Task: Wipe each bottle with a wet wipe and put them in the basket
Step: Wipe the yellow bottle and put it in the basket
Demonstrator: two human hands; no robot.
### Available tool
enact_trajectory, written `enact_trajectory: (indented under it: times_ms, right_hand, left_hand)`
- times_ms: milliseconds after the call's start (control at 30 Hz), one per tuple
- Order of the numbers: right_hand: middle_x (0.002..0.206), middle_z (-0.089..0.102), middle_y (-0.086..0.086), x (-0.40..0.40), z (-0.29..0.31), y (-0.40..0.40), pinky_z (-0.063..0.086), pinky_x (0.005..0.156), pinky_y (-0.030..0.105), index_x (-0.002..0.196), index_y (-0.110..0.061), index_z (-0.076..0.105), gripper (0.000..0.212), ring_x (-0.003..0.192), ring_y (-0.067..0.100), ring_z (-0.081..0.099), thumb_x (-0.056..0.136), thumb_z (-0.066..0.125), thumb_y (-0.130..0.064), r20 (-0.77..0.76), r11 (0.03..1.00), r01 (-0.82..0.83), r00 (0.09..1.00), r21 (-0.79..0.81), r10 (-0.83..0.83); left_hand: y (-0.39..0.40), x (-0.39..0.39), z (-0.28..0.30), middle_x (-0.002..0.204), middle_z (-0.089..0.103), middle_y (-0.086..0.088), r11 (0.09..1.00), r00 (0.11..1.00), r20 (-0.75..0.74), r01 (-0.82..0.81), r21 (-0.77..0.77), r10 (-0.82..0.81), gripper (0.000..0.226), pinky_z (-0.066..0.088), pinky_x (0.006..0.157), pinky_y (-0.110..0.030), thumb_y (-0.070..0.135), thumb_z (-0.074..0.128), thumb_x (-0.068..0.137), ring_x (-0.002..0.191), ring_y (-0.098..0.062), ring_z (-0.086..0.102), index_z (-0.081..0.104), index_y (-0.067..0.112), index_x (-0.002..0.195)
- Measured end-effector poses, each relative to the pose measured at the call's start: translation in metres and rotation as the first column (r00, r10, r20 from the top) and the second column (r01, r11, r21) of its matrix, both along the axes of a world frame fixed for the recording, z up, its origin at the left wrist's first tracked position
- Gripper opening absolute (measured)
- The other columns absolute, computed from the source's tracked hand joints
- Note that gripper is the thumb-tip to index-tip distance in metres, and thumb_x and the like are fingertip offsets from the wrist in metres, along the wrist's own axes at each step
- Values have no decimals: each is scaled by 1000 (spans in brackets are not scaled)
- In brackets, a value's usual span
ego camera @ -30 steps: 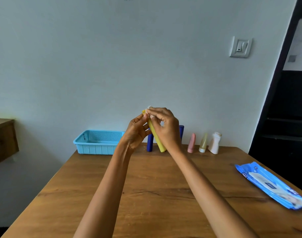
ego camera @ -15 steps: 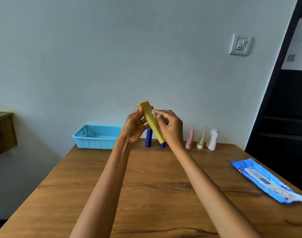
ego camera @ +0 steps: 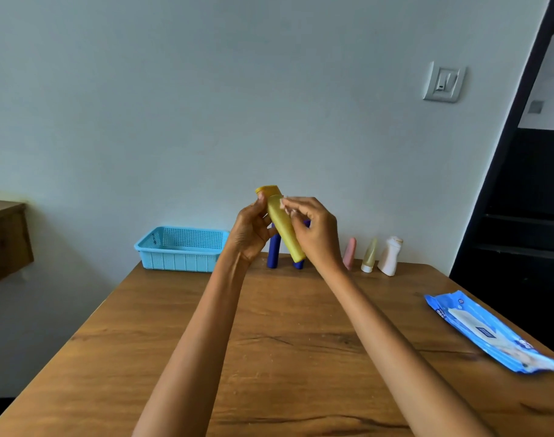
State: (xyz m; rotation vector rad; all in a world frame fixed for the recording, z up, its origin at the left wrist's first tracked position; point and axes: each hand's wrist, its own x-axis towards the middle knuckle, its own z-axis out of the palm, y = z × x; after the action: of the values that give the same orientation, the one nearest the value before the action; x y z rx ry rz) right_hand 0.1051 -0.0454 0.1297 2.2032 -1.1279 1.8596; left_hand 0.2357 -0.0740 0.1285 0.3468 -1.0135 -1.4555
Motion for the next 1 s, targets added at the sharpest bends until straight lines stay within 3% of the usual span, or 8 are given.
enact_trajectory:
  times_ms: [233, 333, 433, 500, 667, 767, 900, 1000]
  right_hand:
    - [139, 49, -2, -2, -41, 18, 40, 104, 22, 132, -17, 54, 42, 130, 7, 42, 90, 51, -24, -285, 998, -44, 958, -42, 30]
    - [142, 46, -3, -13, -52, 11, 47, 97, 22, 136, -19, 48, 47, 128, 3, 42, 92, 47, -36, -209, 997, -53, 976, 53, 63]
    - [142, 45, -2, -13, -40, 5, 51, 93, 25, 137, -18, 46, 49, 126, 4, 43, 93, 48, -39, -108, 986, -57, 991, 156, 74]
    - [147, 39, -2, -7, -36, 7, 50, 94, 26, 139, -20, 43, 51, 131, 8, 39, 93, 46, -42, -147, 988, -80, 984, 132, 99]
    - [152, 32, 2, -7, -62, 21, 29, 114, 37, 140, -15, 42, 54, 142, 10, 25, 97, 36, -47, -392, 997, -58, 919, -51, 33]
    - [151, 34, 2, -16, -71, 18, 35, 110, 46, 139, -13, 44, 51, 140, 11, 28, 98, 36, -43, -346, 995, -102, 934, -22, 88]
    - [150, 36, -1, -18, -56, 12, 46, 102, 37, 141, -19, 42, 53, 137, 7, 34, 97, 34, -48, -205, 987, -130, 968, 91, 147]
    - [151, 33, 2, -8, -47, 15, 42, 106, 38, 141, -15, 40, 55, 139, 12, 30, 95, 38, -45, -259, 992, -118, 958, 36, 123]
  left_hand:
    - [-8, 11, -2, 98, 69, -8, 998, 992, -115, -39, 46, 44, 29, 58, 67, -32, 28, 46, 97, 90, -21, 68, 59, 4, 107]
    - [-9, 12, -4, 97, 71, -7, 997, 993, -102, -60, 43, 64, 27, 58, 75, -35, 27, 45, 97, 95, -23, 66, 59, 5, 106]
    - [-6, 7, -2, 96, 71, -7, 997, 994, -91, -55, 47, 59, 27, 58, 72, -36, 27, 45, 98, 93, -23, 67, 59, 5, 107]
    - [-5, 6, 0, 96, 70, -8, 997, 992, -106, -62, 48, 67, 28, 58, 70, -35, 27, 45, 97, 91, -22, 68, 58, 4, 107]
    - [-7, 18, -3, 97, 68, -9, 994, 983, -159, -86, 62, 95, 29, 58, 70, -34, 28, 45, 98, 90, -21, 68, 58, 4, 107]
    - [-7, 18, -5, 98, 69, -9, 994, 986, -135, -94, 60, 102, 27, 58, 69, -34, 26, 45, 97, 91, -22, 67, 58, 4, 108]
    - [-3, 11, -3, 101, 67, -9, 995, 993, -82, -86, 39, 89, 28, 58, 68, -33, 27, 44, 98, 93, -22, 66, 59, 5, 105]
    - [-3, 9, 0, 101, 67, -9, 996, 993, -84, -83, 38, 86, 30, 58, 71, -33, 29, 44, 98, 92, -22, 66, 58, 5, 107]
